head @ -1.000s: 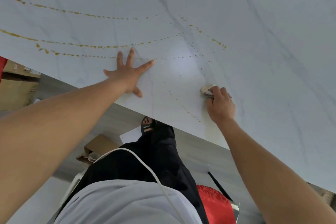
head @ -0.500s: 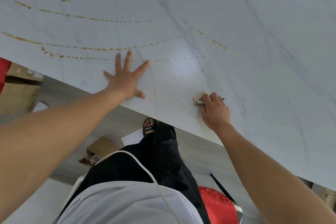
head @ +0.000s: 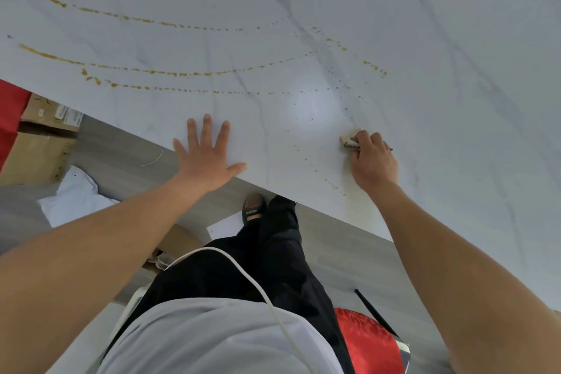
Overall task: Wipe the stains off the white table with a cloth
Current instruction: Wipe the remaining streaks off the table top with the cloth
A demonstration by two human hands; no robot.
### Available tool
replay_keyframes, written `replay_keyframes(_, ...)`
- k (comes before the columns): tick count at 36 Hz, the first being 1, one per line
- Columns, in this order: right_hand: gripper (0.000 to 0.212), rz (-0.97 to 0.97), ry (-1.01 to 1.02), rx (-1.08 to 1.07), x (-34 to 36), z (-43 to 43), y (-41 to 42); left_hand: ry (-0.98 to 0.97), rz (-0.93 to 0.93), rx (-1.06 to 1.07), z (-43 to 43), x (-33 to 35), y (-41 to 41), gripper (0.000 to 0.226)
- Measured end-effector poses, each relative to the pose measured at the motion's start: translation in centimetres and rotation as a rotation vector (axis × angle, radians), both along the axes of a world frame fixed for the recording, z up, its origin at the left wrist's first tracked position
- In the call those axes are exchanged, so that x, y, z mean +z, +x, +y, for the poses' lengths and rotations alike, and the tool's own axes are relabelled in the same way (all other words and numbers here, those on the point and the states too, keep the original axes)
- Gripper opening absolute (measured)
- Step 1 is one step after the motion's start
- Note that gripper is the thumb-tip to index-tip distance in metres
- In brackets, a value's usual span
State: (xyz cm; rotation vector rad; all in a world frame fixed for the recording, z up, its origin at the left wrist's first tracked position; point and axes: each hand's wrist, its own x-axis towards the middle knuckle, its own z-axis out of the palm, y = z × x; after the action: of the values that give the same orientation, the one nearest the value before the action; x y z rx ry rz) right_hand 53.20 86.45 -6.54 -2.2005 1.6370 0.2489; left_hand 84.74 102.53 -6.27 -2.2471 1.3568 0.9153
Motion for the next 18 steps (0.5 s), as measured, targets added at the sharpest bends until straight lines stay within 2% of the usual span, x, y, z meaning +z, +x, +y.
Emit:
replay_keyframes(10, 0.022, -0.071, 0.056, 0.123, -0.2, 8.4, -2.1, 0.071, 0.017, -0.001, -0.3, 0.4, -0.2, 0.121)
replay_keyframes(18, 0.02, -0.072, 0.1, 0.114, 0.2, 10.9, -2.0, 0.082, 0.01, -0.005, -0.4, 0.8, -0.1, 0.124)
